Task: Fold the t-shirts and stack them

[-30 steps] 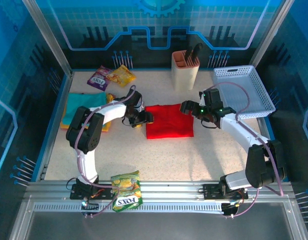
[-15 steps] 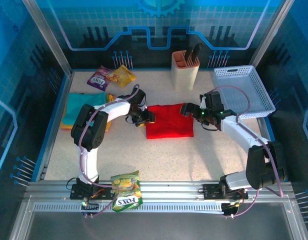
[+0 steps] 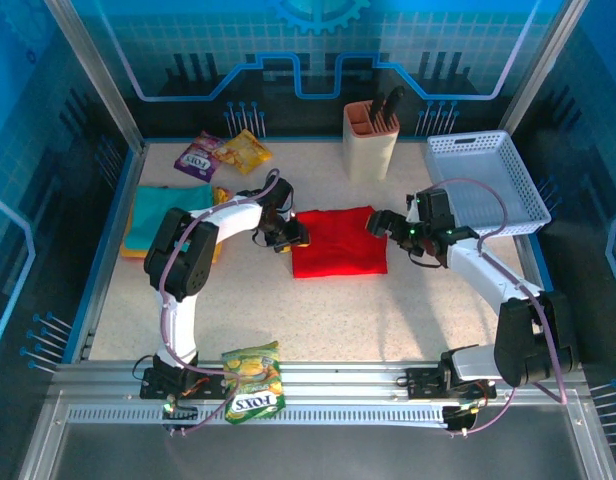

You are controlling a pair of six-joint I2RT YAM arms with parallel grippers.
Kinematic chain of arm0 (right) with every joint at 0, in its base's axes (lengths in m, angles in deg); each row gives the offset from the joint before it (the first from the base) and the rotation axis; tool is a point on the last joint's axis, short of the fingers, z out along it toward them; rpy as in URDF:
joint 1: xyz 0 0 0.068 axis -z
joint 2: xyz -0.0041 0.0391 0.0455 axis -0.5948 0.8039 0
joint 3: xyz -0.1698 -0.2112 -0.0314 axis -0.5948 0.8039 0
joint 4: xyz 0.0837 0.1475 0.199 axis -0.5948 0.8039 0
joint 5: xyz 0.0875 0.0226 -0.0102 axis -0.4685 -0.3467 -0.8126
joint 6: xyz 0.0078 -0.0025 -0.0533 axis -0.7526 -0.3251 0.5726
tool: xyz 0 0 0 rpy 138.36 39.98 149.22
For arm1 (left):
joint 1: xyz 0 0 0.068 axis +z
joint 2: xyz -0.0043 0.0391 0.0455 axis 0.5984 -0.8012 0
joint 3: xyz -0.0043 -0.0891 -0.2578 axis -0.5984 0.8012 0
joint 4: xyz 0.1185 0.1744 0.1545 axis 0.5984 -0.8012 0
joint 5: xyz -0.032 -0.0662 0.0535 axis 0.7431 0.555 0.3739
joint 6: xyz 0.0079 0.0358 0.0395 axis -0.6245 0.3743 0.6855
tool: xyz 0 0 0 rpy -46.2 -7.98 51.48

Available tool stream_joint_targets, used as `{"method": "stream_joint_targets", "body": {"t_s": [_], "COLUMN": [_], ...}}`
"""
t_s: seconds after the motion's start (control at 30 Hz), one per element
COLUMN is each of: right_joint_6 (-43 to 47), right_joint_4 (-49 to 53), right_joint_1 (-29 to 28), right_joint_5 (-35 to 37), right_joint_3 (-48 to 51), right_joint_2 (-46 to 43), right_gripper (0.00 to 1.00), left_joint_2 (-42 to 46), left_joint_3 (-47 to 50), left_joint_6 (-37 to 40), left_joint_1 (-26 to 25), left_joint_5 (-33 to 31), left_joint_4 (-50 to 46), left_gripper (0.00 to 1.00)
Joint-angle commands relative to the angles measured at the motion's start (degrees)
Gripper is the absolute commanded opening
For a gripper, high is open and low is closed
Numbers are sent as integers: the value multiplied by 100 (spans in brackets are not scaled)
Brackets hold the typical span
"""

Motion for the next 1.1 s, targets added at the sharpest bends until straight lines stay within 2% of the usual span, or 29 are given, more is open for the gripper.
{"method": "stream_joint_targets", "body": {"t_s": [0.0, 0.37, 0.57, 0.83, 1.07], "right_joint_6": [-74, -136, -193, -188, -302], "right_joint_4": [-120, -208, -200, -228, -235], "right_joint_1": [115, 249, 301, 349, 392], "right_joint_5": [-165, -315, -419, -447, -689], "right_joint_3": [66, 163, 171, 241, 273], "right_joint_2": [-121, -116, -92, -179, -256], "right_gripper": [100, 99, 99, 99, 98], "left_joint_2": [-398, -601, -405, 375, 1267], "left_joint_3": [-77, -197, -481, -588, -663], "left_joint_6": [-86, -162, 271, 1095, 1839], "left_joint_1": [-310, -314, -371, -358, -144], "left_joint_5": [752, 521, -582, -2106, -2802], "left_joint_4": [514, 407, -423, -1321, -2068], "left_gripper": [41, 16, 0, 0, 0]}}
